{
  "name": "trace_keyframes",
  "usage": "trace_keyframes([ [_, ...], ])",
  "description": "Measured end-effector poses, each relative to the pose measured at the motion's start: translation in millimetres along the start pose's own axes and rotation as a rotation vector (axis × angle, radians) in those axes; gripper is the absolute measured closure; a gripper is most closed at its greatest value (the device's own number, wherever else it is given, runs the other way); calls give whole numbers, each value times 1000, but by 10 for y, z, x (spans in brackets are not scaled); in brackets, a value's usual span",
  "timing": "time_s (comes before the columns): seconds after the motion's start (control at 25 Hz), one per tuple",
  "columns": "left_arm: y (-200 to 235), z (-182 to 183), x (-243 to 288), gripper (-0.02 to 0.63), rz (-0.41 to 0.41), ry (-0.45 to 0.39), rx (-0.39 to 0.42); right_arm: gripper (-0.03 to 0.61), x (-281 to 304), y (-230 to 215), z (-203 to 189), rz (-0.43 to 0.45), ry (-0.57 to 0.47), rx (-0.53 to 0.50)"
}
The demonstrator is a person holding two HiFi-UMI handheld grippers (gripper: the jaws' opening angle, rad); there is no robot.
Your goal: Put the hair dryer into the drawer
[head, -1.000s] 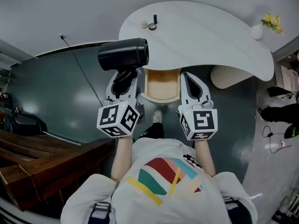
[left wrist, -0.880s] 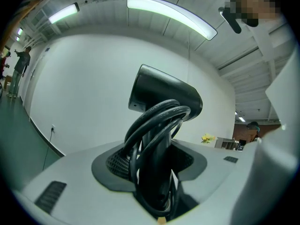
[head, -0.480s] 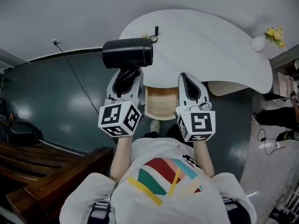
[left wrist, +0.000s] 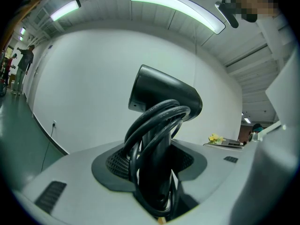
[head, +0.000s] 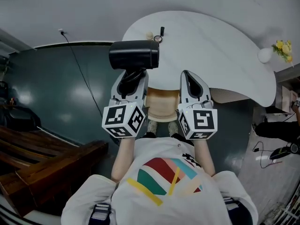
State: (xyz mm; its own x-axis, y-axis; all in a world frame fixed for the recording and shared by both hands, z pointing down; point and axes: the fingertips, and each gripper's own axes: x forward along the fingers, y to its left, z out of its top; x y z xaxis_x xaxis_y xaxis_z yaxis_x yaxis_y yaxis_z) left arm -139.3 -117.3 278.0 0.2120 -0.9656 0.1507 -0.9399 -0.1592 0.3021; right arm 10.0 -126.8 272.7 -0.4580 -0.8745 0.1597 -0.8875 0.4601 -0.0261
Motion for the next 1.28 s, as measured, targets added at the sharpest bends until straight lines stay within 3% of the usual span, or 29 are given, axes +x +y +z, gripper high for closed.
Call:
trace_keyframes([
  [0.6,-157,-109,36,387,57,66,61,568,10,-54,-15,85,-8,24],
  [0.76,-116,-236,175,387,41,152,-14,566,-6,-90,-49,103,3,57],
  [0.96,14,-516,178,387,94,262,-11,566,-12,-99,-133,111,22,75],
  [1.28,-15,-1235,78,387,102,456,-19,567,16,-116,-313,114,72,102],
])
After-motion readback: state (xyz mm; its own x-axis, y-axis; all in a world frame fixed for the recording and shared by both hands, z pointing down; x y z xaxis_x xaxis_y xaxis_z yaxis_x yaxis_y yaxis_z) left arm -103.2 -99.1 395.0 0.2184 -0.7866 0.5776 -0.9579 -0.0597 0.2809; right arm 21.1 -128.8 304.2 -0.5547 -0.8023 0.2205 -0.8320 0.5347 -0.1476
